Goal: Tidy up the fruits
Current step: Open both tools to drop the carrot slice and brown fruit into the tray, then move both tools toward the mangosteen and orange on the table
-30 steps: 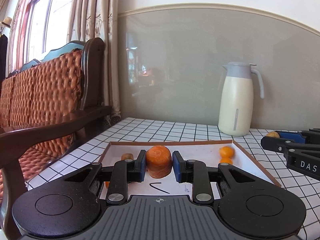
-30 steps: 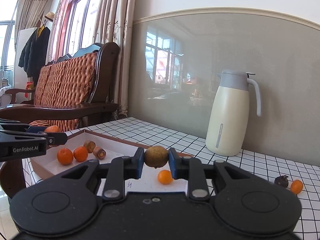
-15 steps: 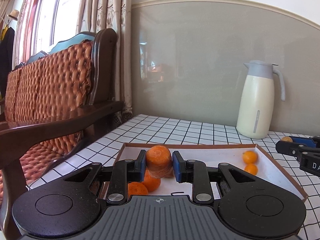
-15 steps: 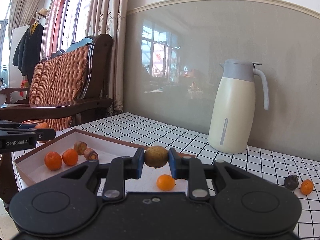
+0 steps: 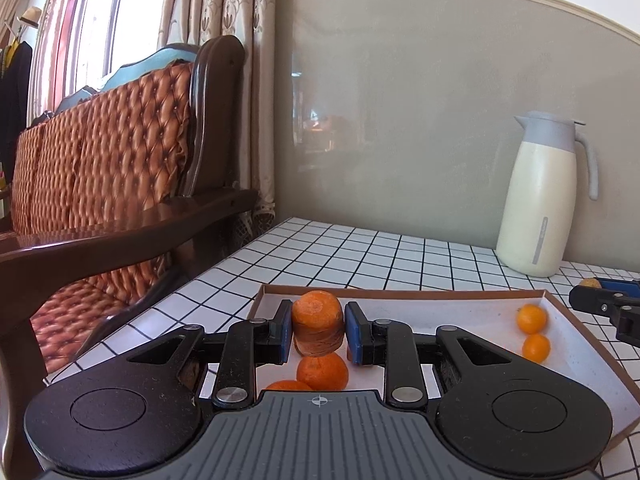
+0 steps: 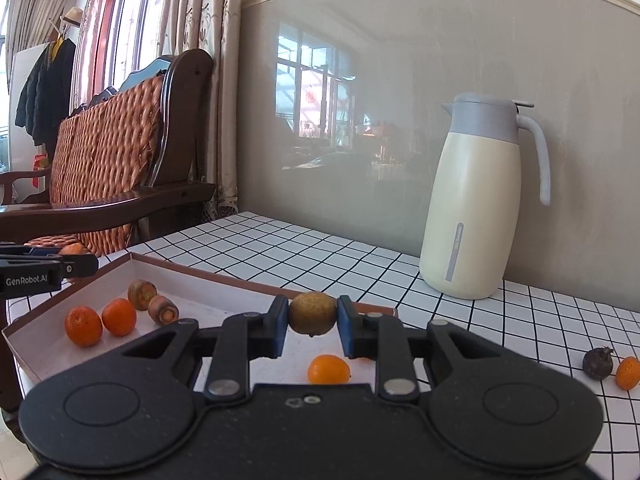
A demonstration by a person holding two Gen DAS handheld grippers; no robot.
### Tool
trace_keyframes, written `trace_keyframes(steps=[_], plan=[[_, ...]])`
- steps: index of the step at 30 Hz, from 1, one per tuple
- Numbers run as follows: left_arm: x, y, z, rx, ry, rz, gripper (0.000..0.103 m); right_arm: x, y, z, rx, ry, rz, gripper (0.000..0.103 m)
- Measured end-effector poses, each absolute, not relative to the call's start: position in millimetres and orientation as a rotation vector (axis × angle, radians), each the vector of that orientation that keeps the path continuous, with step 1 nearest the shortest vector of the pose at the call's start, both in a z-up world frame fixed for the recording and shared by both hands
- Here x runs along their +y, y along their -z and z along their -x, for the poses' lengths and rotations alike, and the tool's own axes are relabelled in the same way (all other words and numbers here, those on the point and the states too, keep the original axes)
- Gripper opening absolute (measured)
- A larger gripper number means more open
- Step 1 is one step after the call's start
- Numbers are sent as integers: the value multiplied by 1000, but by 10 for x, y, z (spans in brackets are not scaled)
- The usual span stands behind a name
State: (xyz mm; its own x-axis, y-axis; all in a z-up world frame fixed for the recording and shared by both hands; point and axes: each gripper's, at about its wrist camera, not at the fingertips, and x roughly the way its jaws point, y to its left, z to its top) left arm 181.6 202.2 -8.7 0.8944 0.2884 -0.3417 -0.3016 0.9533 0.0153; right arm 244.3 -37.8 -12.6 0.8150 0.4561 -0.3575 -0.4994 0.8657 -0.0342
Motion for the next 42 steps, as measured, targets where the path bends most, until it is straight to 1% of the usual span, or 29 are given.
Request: trace_keyframes(steps=[1, 2, 3, 4, 5, 6, 26, 34, 42], plan=[[2032, 94, -1850, 352, -304, 41, 28, -355, 126, -2492, 364, -534, 133, 19], [2044, 102, -1876, 353, -299, 46, 28, -345, 134, -2537, 379, -529, 143, 26], [2050, 108, -1871, 340, -303, 53, 31, -354, 143, -2560, 375, -507, 141, 63], [2046, 116, -1844, 324, -325, 60, 44, -403, 159, -2534, 330, -476, 118, 98], [2041, 119, -1813, 305, -355, 68, 92, -441, 170, -2523, 305, -473, 101, 96], [2035, 116, -1778, 271, -362, 68, 103, -446, 179, -2550, 326, -472, 102, 97], [1892, 117, -1679, 285, -317, 48, 103, -498, 219, -2500, 345, -461, 97, 97], [1569, 63, -1678, 280, -259, 1, 103, -623, 218, -2391, 340, -438, 141, 97], [1161, 43, -1771, 270, -192, -3, 103, -985, 172, -2382, 337, -360, 147, 97]])
